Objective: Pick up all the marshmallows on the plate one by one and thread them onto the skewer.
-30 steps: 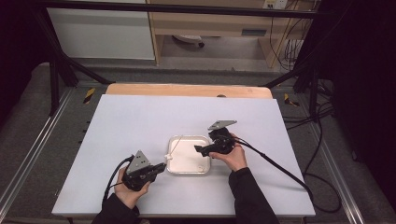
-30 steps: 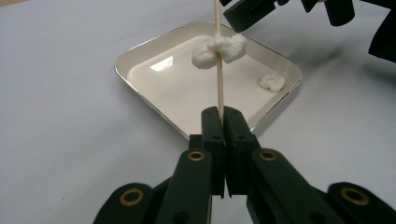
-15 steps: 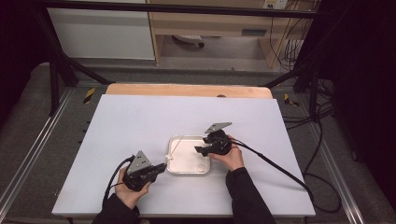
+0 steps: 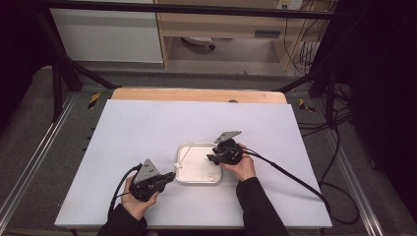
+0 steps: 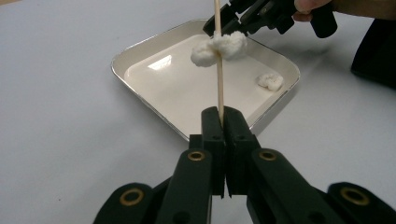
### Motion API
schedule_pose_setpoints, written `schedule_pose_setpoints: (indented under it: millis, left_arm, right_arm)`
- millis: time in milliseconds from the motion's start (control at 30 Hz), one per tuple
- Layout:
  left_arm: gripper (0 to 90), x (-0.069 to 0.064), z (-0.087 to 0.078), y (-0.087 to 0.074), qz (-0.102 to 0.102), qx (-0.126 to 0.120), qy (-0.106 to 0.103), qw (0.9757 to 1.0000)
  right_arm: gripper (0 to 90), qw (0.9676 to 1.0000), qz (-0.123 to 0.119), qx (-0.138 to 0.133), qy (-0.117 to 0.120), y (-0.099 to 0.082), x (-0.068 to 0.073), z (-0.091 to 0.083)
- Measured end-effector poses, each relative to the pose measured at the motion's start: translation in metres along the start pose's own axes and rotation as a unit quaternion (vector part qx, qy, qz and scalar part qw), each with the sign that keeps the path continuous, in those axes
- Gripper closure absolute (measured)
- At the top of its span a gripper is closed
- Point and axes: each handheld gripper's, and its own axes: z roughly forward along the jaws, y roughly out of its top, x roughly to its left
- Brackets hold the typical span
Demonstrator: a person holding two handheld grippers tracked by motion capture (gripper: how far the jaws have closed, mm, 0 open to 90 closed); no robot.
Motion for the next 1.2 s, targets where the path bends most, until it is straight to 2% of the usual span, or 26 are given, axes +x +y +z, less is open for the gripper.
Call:
schedule_pose_setpoints:
  millis: [400, 567, 833, 1200]
  left_arm:
    - [88.3, 0.000, 0.000, 0.000, 0.002, 0.001, 0.000, 1.0000]
    - [88.3, 0.000, -0.001, 0.000, 0.001, 0.000, 0.000, 1.0000]
    - [88.3, -0.001, -0.001, 0.000, 0.002, -0.001, -0.001, 1.0000]
    - [88.3, -0.002, -0.001, 0.001, 0.006, -0.001, -0.004, 1.0000]
  right_arm:
    - [69.1, 1.0000, 0.004, -0.001, -0.006, -0.001, 0.001, 0.001]
    - [70.0, 0.9999, 0.006, -0.009, 0.001, 0.000, 0.002, -0.003]
    - [70.8, 0.9990, 0.017, -0.034, 0.023, 0.006, 0.006, -0.021]
    - [71.2, 0.9955, 0.024, -0.070, 0.059, 0.013, 0.013, -0.051]
